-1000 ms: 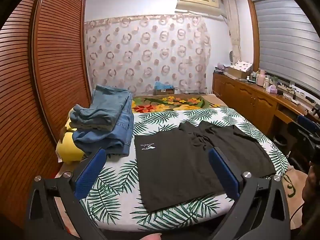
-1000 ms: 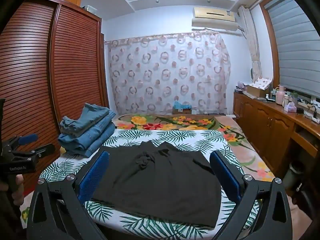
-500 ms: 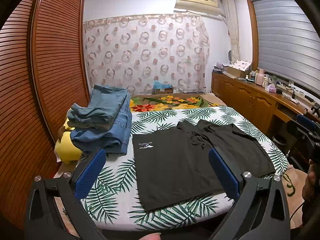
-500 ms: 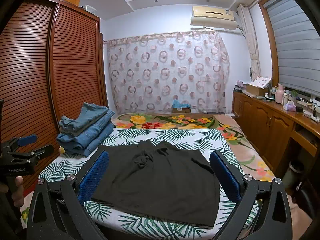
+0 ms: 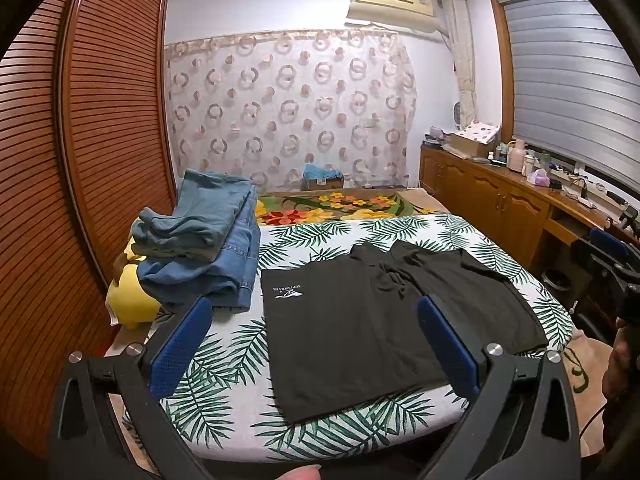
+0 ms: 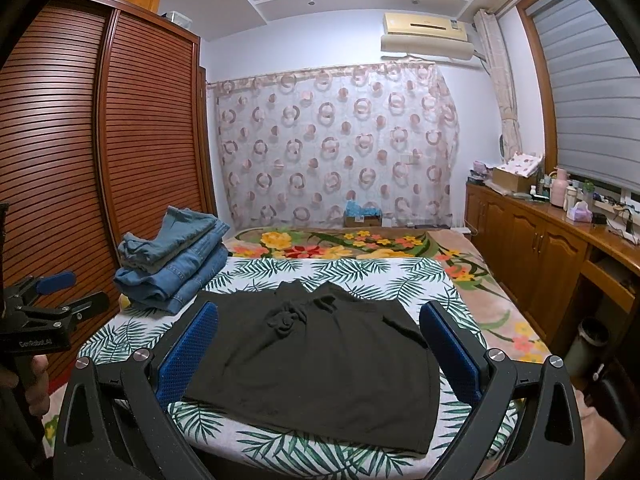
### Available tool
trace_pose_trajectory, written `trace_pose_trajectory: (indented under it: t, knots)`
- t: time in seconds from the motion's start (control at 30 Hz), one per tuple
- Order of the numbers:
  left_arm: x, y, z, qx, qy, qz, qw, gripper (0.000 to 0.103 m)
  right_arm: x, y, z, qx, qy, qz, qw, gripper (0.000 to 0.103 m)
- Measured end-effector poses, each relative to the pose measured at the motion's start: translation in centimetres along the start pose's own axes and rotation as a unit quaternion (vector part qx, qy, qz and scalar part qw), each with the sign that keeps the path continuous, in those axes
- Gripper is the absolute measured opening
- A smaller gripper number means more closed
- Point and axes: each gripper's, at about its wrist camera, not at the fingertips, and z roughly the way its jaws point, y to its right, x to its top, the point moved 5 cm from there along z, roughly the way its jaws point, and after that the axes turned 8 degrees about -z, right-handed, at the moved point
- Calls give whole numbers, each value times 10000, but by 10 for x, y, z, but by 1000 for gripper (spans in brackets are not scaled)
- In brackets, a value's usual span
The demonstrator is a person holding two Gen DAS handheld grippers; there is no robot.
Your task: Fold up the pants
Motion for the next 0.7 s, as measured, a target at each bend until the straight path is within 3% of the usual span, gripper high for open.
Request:
trace_pose_trajectory:
  t: [0.7]
  knots:
    - [1,14,-9,5,14,11,10000,103,1,0,1,5,10,19,10000,101]
